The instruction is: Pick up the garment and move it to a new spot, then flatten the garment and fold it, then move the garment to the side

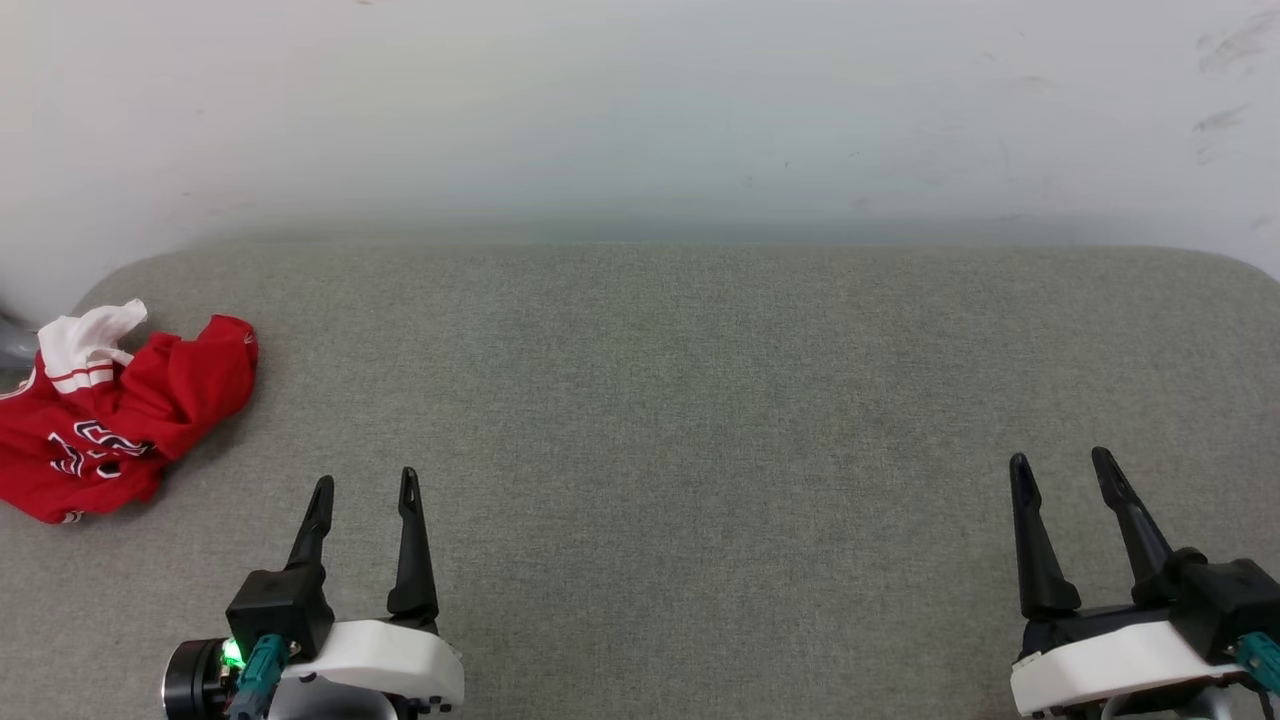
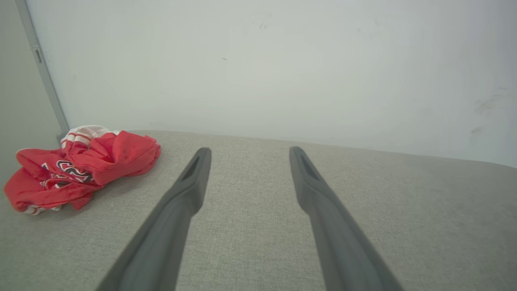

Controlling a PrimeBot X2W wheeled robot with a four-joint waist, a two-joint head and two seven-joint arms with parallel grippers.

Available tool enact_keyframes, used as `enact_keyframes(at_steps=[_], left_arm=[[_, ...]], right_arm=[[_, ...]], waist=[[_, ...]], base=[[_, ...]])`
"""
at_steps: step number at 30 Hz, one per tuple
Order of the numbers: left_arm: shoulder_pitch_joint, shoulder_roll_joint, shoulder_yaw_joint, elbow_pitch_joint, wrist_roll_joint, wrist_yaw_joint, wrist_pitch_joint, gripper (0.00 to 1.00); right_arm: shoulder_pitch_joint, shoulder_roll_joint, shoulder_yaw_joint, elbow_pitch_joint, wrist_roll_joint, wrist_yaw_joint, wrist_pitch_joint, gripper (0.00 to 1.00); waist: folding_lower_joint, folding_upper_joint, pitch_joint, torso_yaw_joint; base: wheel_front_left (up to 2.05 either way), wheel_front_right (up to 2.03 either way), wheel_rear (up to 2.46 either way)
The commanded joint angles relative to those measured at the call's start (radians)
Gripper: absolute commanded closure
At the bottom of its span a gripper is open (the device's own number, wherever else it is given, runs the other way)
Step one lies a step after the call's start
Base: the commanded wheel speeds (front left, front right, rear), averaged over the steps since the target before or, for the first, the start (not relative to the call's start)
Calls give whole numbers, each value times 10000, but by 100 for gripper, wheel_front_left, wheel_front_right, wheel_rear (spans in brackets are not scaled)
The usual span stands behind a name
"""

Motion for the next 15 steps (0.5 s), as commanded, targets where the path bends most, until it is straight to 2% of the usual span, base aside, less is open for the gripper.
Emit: enact_keyframes(at_steps=[1, 15], left_arm=[[98, 4, -21, -65, 175, 26, -84, 0], [181, -110, 34, 53, 1088, -171, -347, 0]], right_arm=[[70, 1, 6, -91, -185, -3, -69, 0], [197, 4, 41, 66, -442, -4, -335, 0]], waist=[[0, 0, -1, -4], [0, 0, -40, -6]], base=[[0, 0, 0], [0, 0, 0]])
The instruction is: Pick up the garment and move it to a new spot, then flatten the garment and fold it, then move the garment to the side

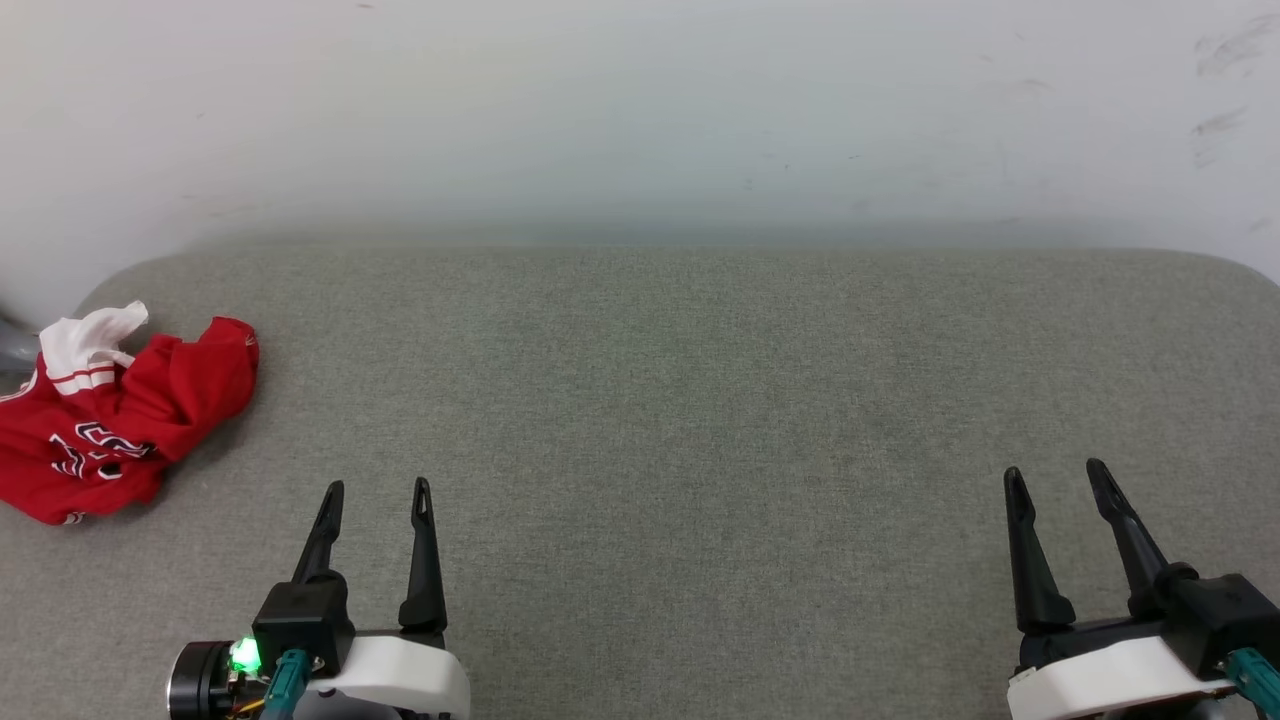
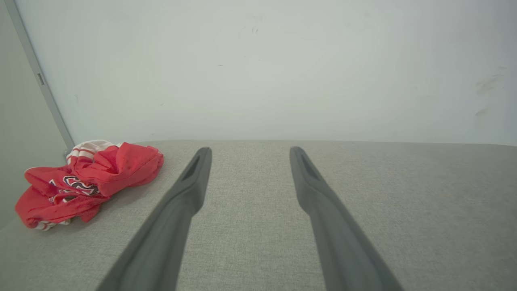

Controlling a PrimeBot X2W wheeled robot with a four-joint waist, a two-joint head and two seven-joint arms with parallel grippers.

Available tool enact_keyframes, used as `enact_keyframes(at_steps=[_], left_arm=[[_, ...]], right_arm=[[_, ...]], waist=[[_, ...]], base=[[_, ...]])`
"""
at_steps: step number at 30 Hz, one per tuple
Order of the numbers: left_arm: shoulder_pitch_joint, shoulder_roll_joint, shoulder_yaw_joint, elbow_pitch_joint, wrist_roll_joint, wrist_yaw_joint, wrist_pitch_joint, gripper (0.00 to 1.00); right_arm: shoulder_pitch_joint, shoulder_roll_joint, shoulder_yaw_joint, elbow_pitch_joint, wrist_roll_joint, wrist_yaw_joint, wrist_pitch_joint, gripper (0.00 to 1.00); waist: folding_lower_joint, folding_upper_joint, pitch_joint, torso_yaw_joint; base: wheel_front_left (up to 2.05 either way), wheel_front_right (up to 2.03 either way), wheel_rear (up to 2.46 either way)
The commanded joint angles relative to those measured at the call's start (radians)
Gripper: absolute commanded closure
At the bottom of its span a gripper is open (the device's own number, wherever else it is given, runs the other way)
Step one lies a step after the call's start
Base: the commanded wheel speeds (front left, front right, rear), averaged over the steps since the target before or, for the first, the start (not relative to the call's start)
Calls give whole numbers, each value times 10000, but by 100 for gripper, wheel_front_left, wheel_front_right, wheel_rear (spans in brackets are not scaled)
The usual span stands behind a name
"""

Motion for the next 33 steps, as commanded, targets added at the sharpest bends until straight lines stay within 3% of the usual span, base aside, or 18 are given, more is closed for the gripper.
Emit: enact_keyframes(at_steps=[1, 23, 33], left_arm=[[40, -6, 10, 12, 170, -41, -97, 0], [107, -168, 381, 275, 182, -421, -160, 0], [-29, -177, 494, 263, -10, -476, -149, 0]], right_arm=[[49, 6, 19, 13, -61, -4, -73, 0], [117, 6, -40, 252, 576, -5, -142, 0], [166, 7, -51, 193, 595, -5, -141, 0]], waist=[[0, 0, -4, 4], [0, 0, -51, 19], [0, 0, -36, 552]], base=[[0, 0, 0], [0, 0, 0], [0, 0, 0]])
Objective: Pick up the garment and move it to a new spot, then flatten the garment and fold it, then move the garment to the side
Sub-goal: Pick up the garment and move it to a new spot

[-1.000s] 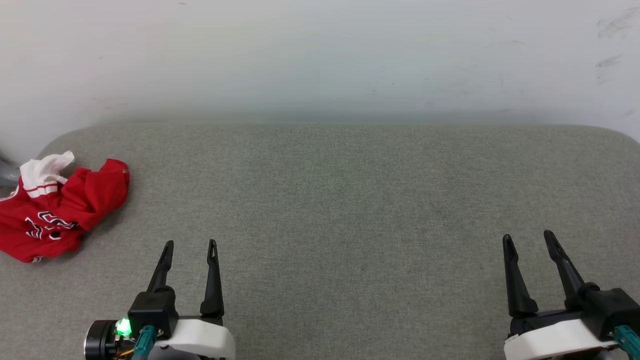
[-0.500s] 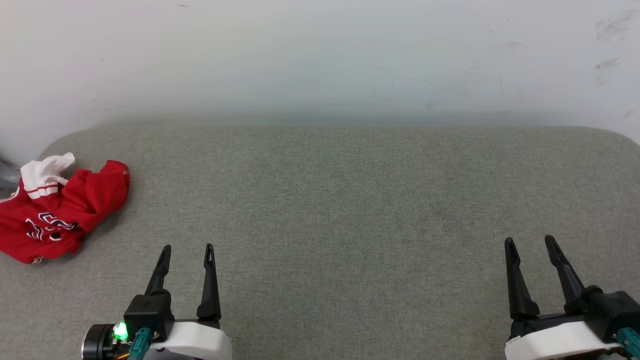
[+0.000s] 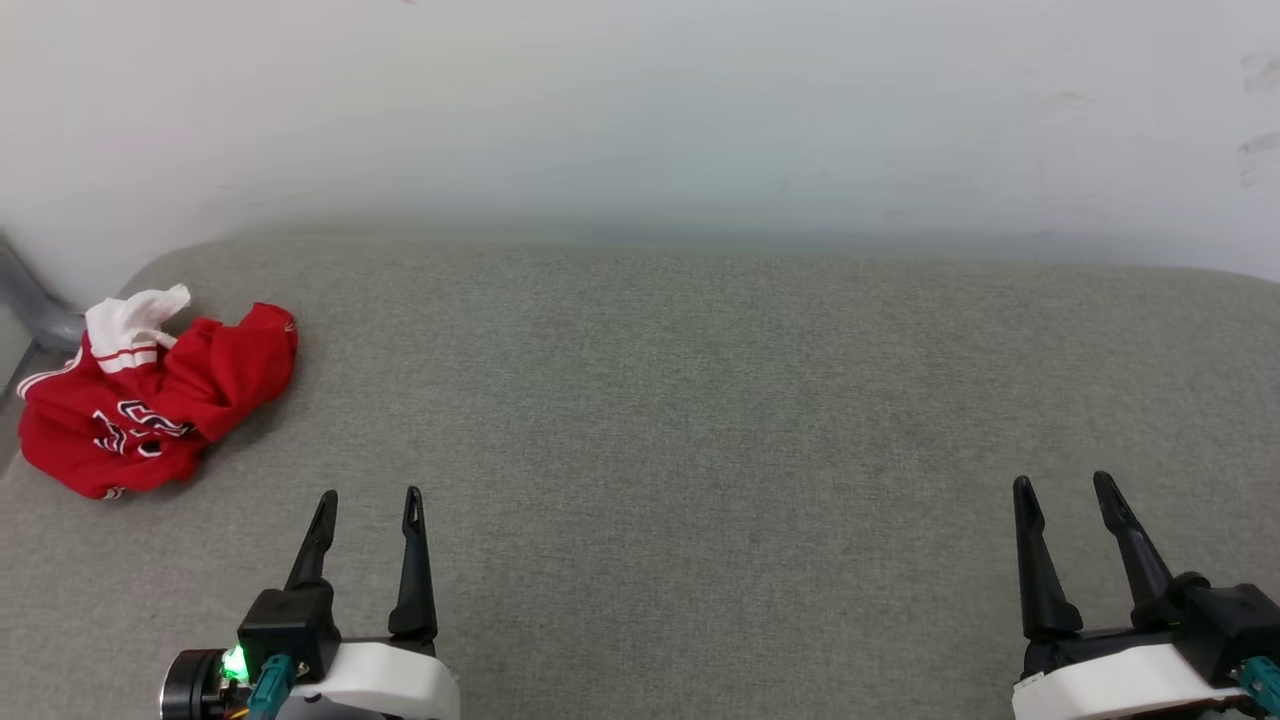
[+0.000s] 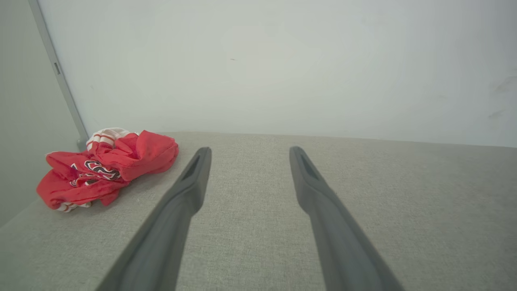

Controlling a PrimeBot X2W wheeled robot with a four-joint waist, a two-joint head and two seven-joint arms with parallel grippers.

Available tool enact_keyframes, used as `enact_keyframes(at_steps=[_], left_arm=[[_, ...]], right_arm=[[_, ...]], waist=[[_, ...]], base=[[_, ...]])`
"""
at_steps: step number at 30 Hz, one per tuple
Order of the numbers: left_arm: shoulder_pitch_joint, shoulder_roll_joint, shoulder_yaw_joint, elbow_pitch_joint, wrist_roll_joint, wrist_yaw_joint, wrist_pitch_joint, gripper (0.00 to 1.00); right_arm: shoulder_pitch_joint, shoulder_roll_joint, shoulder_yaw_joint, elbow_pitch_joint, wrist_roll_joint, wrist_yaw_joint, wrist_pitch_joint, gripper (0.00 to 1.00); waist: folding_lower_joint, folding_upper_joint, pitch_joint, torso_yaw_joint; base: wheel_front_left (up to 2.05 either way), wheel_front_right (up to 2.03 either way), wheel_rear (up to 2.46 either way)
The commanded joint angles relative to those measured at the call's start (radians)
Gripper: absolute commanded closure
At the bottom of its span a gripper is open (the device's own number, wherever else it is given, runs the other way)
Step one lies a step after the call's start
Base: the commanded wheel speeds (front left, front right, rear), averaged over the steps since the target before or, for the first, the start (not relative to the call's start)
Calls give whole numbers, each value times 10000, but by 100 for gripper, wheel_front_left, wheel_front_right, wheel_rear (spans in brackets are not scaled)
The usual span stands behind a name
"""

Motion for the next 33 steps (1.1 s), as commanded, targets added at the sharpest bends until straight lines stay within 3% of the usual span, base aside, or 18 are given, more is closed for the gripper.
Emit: enact_keyframes(at_steps=[1, 15, 33], left_arm=[[-75, -9, 31, -14, -46, -38, -28, 0], [-140, -11, 310, -6, -326, -23, -27, 0], [-125, -12, 601, 86, -447, -77, -28, 0]], right_arm=[[88, 9, 24, -49, 31, -7, -32, 0], [130, 9, 208, -91, 72, -7, -29, 0], [28, 8, 361, -91, 176, -7, -29, 0]], waist=[[0, 0, 4, 204], [0, 0, 42, 2028], [0, 0, 72, 3838]], base=[[0, 0, 0], [0, 0, 0], [0, 0, 0]])
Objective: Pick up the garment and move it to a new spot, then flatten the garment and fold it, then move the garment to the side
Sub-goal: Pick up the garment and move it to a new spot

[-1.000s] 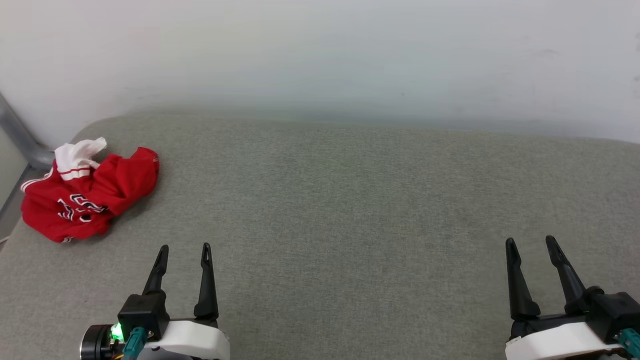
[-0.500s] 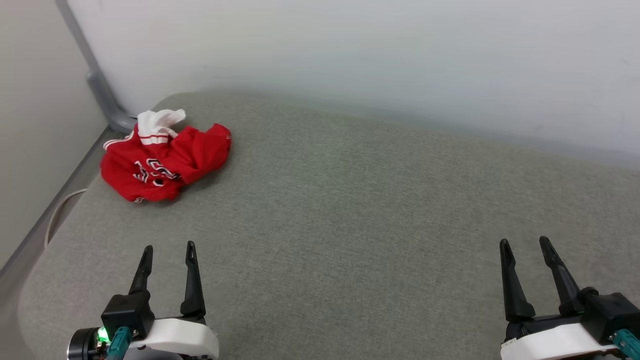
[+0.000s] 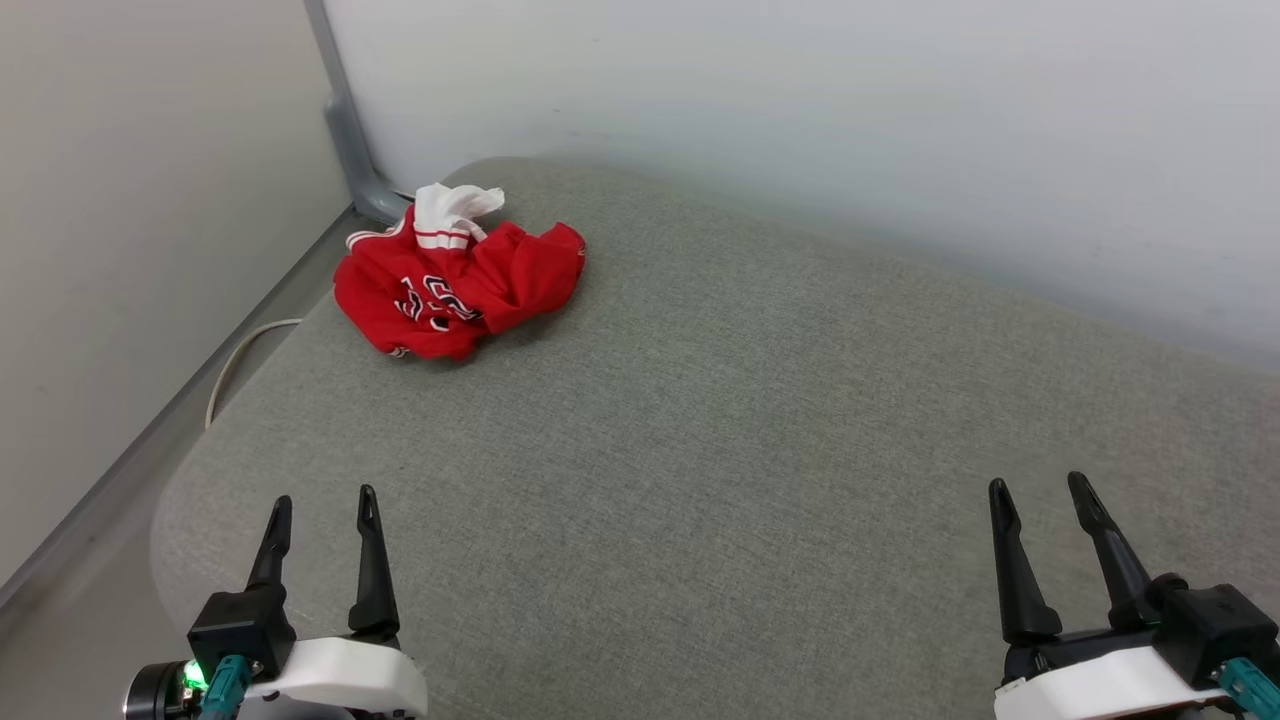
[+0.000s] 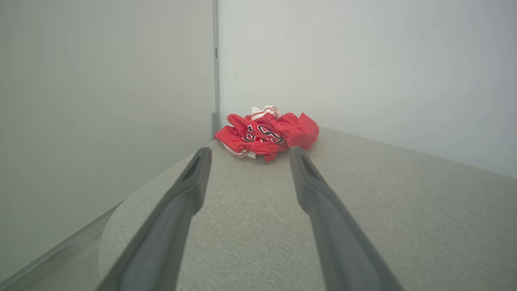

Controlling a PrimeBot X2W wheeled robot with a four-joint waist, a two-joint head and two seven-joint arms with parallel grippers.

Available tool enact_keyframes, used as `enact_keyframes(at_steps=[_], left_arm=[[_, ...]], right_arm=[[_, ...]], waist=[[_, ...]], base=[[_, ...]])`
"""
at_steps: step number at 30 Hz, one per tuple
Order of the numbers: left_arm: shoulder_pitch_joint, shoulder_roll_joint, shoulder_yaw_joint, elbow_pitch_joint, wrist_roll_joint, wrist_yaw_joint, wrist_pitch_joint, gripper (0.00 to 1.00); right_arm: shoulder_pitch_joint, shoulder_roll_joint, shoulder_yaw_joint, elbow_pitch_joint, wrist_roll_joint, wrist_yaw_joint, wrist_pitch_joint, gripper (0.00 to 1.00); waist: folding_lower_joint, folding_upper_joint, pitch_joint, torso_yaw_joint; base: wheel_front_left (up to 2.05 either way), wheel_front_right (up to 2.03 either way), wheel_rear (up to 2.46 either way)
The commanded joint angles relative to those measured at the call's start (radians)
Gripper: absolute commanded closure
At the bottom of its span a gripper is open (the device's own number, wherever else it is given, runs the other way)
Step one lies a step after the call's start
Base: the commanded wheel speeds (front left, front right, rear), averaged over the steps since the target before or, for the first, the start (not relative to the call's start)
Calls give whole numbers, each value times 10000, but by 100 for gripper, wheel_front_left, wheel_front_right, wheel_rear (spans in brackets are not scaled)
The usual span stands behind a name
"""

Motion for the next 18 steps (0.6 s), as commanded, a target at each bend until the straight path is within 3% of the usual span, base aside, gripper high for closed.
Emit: enact_keyframes(at_steps=[1, 12, 18], left_arm=[[-63, -10, 21, -7, -53, -31, -28, 0], [-27, -9, 116, 64, -99, -6, -28, 0], [-572, -2, 427, 105, -127, -392, -28, 0]], right_arm=[[-21, 6, 7, -11, 75, -7, -25, 0], [-9, 6, 95, -11, -4, -7, -25, 0], [-141, 6, 117, -106, -164, -7, -25, 0]], waist=[[0, 0, 19, 114], [0, 0, 68, 253], [0, 0, 210, -95]], base=[[0, 0, 0], [0, 0, 0], [0, 0, 0]])
